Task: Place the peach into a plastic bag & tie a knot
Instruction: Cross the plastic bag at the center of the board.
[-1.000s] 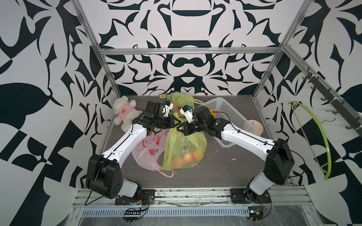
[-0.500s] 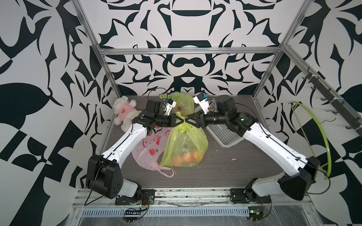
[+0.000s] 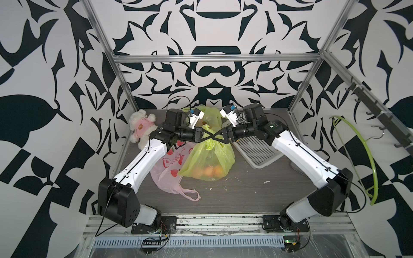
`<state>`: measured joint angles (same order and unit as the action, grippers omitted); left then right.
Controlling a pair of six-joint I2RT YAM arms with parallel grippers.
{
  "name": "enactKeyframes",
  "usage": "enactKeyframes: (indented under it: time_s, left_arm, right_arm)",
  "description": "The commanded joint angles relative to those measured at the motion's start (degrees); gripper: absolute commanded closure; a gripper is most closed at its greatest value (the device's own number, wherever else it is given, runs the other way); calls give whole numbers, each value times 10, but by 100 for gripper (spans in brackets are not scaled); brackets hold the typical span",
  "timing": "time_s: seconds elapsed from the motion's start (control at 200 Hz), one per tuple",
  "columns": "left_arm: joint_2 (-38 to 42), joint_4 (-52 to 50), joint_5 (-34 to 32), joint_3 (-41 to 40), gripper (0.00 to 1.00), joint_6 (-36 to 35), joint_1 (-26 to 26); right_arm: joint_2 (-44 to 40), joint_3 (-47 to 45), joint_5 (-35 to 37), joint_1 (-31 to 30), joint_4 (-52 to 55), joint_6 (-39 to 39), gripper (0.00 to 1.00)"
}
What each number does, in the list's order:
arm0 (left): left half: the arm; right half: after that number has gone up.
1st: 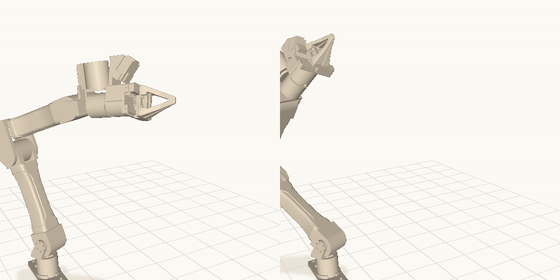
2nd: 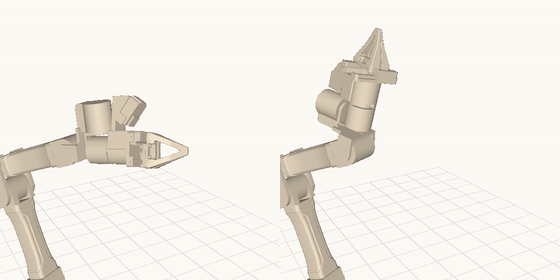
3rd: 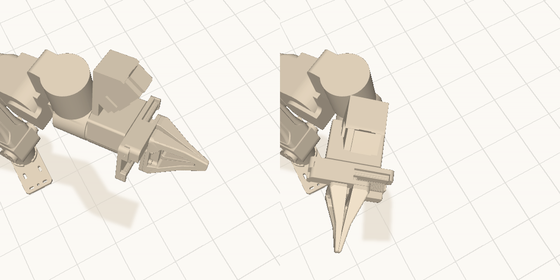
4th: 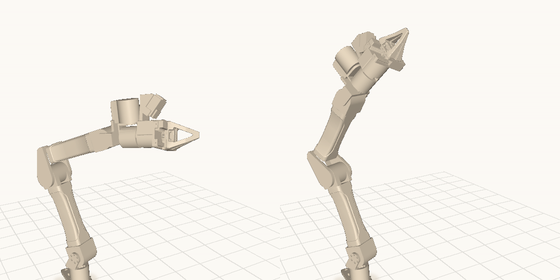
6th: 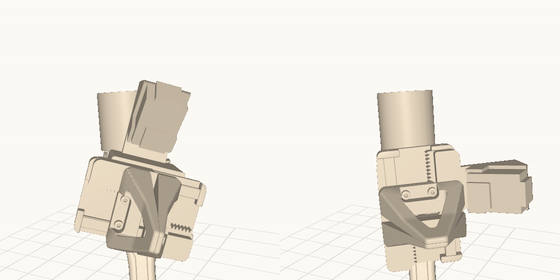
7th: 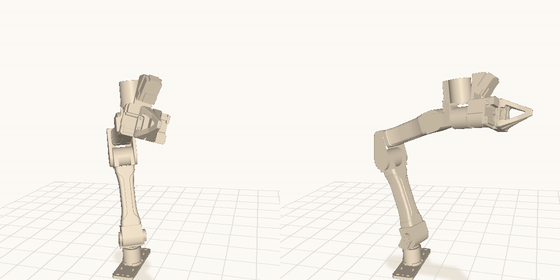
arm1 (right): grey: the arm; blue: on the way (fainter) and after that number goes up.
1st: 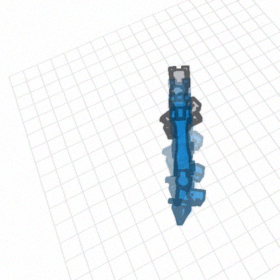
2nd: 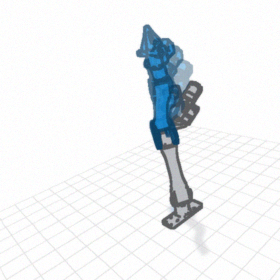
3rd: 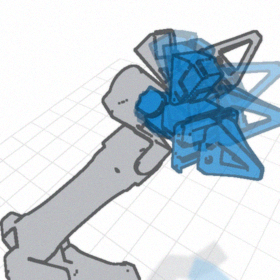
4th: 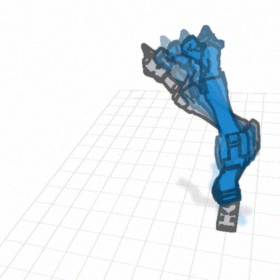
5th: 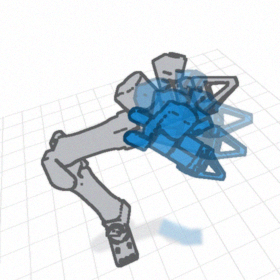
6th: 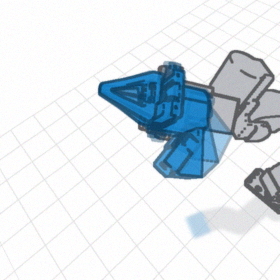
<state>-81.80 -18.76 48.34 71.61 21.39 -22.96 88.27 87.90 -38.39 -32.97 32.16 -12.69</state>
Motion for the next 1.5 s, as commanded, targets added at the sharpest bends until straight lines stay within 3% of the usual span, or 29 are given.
enactKeyframes:
  time_s: [0.0, 0.54, 0.775, 0.98, 1.075, 1.12, 1.2, 1.265, 1.495]
  left_arm:
    - [12, -10, 13, 16, 100, -8, -1]
    - [8, -13, 10, 24, 100, -3, -1]
    - [16, -14, 15, 20, 100, -2, -1]
    - [21, -14, 20, 16, 100, 1, -1]
    - [25, -17, 19, 15, 100, 0, -1]
    - [28, -24, 11, 13, 87, -2, -1]
    - [35, -41, -8, 9, 53, -14, 0]
    - [42, -54, -22, 3, 38, -22, 0]
    - [46, -84, -73, -22, 28, -59, -3]
  right_arm:
    - [-10, 20, -14, -10, -2, 10, 27]
    - [44, 55, 36, -46, 46, 26, 50]
    - [74, 72, 48, -46, 62, 25, 67]
    - [89, 82, 57, -46, 67, 21, 96]
    - [87, 79, 57, -42, 63, 18, 100]
    - [82, 76, 50, -36, 61, 16, 100]
    - [67, 61, 16, -14, 41, 3, 100]
    - [51, 49, -13, 7, 28, -5, 100]
    - [22, 33, -103, 51, -4, -31, 100]
